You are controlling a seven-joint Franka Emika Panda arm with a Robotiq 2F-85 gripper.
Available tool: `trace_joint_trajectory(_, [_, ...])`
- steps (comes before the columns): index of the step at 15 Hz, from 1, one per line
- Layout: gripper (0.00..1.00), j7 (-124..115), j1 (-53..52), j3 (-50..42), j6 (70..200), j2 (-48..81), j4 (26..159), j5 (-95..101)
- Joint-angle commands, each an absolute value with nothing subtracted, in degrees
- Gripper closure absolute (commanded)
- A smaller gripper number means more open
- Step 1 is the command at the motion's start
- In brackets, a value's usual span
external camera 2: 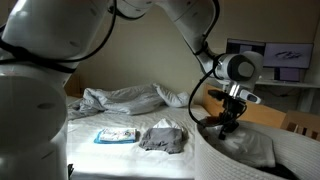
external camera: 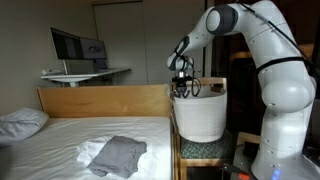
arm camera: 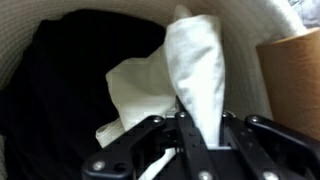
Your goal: Remove the clothing from the laundry basket and put them on the bed.
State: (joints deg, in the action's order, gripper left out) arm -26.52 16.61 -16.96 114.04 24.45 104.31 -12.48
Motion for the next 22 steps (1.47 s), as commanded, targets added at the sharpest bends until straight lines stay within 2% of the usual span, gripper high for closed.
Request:
trace_joint_trajectory(1, [0.86, -21.8, 16.5, -16.3, 113.1, 19.8, 106.0, -12.1])
trace_joint_trajectory(4, [0.82, -18.2, 16.9, -15.9, 115.3, 14.2, 107.0, -14.5])
trace_joint_trajectory(10, [0.84, -14.9, 16.5, -16.0, 118.2, 1.7, 106.8, -16.0])
trace_joint_trajectory(14, [0.93, -16.7, 16.7, -16.6, 114.5, 1.2, 105.4, -18.3])
trace_joint_trajectory(15, [0.65, -17.4, 16.9, -16.9, 114.3, 2.2, 105.3, -18.3])
trace_joint_trajectory(16, [0.64, -17.2, 17.1, -17.1, 113.2, 3.0, 105.0, -18.6])
trace_joint_trajectory(17, [0.59, -18.0, 17.3, -17.4, 113.0, 4.2, 105.1, -18.1])
trace_joint_trajectory(22, [0.28, -21.1, 18.7, -19.0, 105.2, 11.6, 102.4, -16.2])
